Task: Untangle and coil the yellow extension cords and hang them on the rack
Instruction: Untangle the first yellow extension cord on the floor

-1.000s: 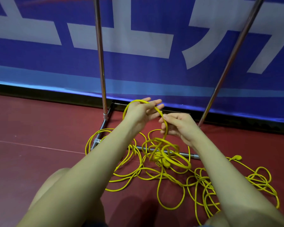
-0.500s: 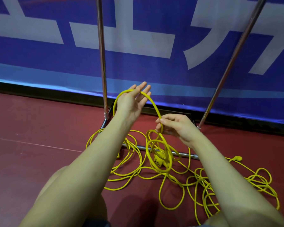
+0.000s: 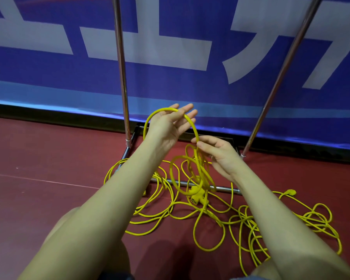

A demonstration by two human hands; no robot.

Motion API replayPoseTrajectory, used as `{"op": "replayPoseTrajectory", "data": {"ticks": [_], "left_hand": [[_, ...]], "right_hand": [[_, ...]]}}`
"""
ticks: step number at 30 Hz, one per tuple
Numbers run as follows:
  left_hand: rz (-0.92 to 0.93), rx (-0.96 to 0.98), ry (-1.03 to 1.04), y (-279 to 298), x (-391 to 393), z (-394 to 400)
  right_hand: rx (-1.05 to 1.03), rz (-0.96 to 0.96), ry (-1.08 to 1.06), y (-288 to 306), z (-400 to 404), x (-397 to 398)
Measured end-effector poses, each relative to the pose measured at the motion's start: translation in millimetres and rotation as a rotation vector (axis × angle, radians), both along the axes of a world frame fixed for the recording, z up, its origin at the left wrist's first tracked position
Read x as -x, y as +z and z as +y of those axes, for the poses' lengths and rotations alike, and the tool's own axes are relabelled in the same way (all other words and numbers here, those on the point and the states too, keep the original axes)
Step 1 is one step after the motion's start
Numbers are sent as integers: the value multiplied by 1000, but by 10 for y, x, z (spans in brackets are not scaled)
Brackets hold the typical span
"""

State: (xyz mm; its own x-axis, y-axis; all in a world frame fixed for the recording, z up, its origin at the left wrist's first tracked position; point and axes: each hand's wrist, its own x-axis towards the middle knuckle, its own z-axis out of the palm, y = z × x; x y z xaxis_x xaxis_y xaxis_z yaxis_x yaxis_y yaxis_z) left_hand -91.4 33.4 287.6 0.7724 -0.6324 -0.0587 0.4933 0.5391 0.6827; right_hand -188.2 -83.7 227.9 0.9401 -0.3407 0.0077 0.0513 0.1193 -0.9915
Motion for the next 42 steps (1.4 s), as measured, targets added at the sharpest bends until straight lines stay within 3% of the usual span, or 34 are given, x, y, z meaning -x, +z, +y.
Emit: {"op": "replayPoseTrajectory", "data": {"ticks": [10,20,24,31,38,42], "left_hand": [[65,-10,2,37,-43,52],[257,50,182,-78,-189,85],[265,53,162,-112,-160,53],[-13,-197,-82,-157,23,-4],[86,-43,-30,-42,-41,21],[139,-3,56,-13,-138,61]], "right_hand": [[432,219,83,-119,-119,-62],[489,131,177,21,-78,40],[460,96,125,20,-77,57],[278,96,65,76,-30,49],[34,285,201,117,58,46],[-75,294,301,115,55,54]]}}
